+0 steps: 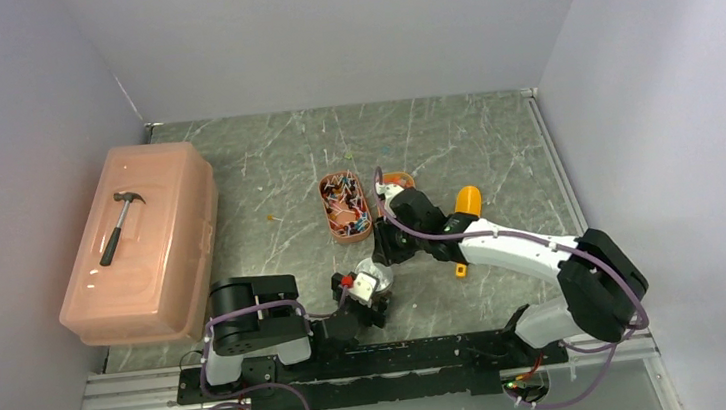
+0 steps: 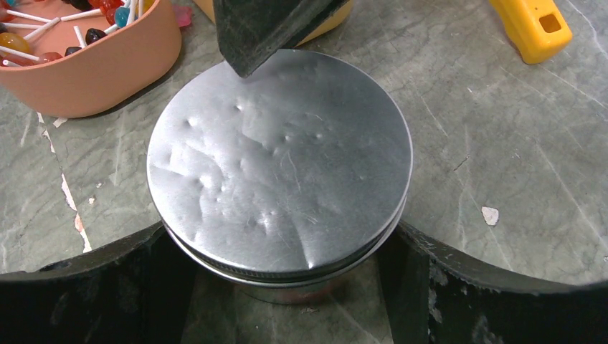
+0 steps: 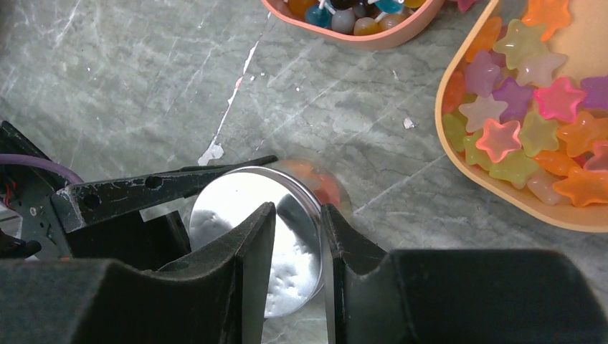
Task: Pack the candies
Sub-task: Screw the bottle lid onto the packing bottle.
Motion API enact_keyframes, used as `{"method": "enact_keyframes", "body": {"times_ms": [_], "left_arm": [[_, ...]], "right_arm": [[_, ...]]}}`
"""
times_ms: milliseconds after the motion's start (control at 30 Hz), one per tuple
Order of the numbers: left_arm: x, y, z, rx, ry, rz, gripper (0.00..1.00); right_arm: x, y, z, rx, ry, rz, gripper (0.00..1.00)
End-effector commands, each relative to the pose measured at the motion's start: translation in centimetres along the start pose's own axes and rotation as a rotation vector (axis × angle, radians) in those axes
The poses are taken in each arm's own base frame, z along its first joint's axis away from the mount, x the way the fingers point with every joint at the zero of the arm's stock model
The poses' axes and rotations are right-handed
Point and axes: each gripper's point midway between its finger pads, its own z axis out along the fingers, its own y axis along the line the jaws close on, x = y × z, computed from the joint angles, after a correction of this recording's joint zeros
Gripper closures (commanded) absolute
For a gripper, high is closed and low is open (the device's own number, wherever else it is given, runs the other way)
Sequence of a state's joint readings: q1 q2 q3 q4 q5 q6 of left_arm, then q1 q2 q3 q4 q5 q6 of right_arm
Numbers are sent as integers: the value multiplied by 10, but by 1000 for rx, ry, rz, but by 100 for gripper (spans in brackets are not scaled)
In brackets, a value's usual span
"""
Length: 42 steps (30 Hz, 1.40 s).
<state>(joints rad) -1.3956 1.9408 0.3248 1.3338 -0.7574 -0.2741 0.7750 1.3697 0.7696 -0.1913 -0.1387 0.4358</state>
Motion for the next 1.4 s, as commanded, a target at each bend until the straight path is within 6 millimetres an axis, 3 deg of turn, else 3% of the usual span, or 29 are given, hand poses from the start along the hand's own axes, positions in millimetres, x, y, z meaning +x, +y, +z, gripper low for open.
{"method": "enact_keyframes", "body": {"times_ms": [0, 200, 433, 1000, 1367], "left_arm": [[70, 21, -20, 13, 239, 164, 19], [70, 21, -21, 11, 239, 163, 19], [70, 23, -21, 0, 241, 160, 19], [70, 29, -22, -28, 242, 152, 18], [70, 29, -22, -36, 247, 155, 18]], "right_arm": [[-24, 15, 2, -66, -66, -27, 67], [-5, 14, 5, -88, -9, -11, 72], [22, 15, -4, -119, 31, 24, 86], [100, 31, -19, -85, 131, 30, 89], [127, 47, -27, -126, 144, 83, 89]]}}
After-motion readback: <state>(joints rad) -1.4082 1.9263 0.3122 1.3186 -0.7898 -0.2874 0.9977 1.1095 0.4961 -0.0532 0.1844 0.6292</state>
